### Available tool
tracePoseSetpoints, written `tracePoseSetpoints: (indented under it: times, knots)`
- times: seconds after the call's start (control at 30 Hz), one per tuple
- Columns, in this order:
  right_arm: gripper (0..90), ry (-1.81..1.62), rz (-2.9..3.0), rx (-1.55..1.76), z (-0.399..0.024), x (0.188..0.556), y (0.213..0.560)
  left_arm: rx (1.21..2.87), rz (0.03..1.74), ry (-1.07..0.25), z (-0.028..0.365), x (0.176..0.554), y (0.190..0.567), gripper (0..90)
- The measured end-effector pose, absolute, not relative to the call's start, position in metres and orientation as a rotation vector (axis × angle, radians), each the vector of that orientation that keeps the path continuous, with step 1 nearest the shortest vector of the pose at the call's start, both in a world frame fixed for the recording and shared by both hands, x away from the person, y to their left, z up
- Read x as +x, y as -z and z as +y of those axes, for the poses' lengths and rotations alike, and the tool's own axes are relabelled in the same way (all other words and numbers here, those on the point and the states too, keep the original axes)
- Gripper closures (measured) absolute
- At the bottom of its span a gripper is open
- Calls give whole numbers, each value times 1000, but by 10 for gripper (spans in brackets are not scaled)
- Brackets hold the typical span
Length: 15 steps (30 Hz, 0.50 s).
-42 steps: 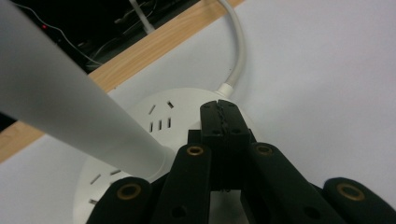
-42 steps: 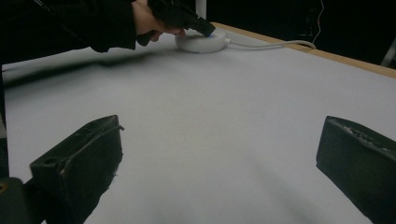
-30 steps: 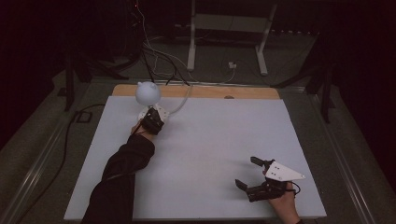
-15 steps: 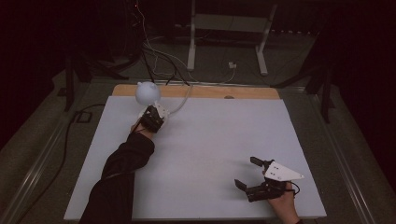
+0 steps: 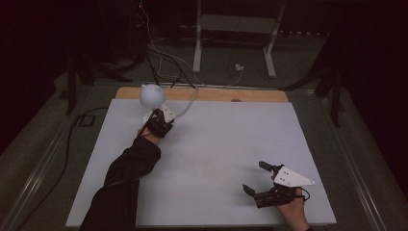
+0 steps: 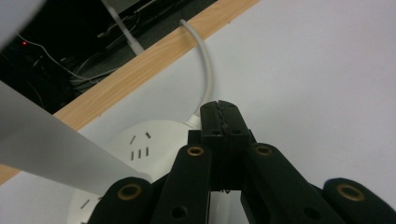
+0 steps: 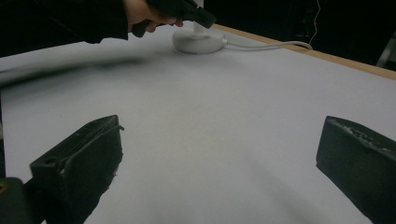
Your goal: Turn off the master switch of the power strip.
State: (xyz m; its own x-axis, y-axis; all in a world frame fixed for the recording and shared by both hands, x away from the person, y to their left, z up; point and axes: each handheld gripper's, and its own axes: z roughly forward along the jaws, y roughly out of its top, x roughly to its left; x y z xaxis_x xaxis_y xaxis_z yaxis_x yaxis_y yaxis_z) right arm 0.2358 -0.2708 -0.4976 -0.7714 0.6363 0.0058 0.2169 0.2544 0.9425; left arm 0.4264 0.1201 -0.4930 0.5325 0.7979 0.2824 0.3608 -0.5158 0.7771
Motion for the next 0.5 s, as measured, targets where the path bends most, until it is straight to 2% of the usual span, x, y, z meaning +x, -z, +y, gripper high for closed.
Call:
tracePoseSetpoints:
  times: [0.3, 0.37, 0.43, 0.47, 0.5]
  knots:
    - [1, -1525, 2155, 778, -271, 236, 497, 2034, 1027, -695, 129, 417, 475, 900]
    - [1, -1524, 2155, 778, -271, 236, 497, 2018, 1043, -683, 129, 415, 472, 767]
    - [1, -1526, 2155, 778, -270, 236, 497, 2002, 1037, -649, 130, 412, 469, 751]
    - [1, -1525, 2156, 778, -270, 236, 497, 2001, 1034, -625, 130, 411, 468, 689]
    - [1, -1524, 2155, 779, -270, 236, 497, 2006, 1029, -615, 130, 410, 467, 674]
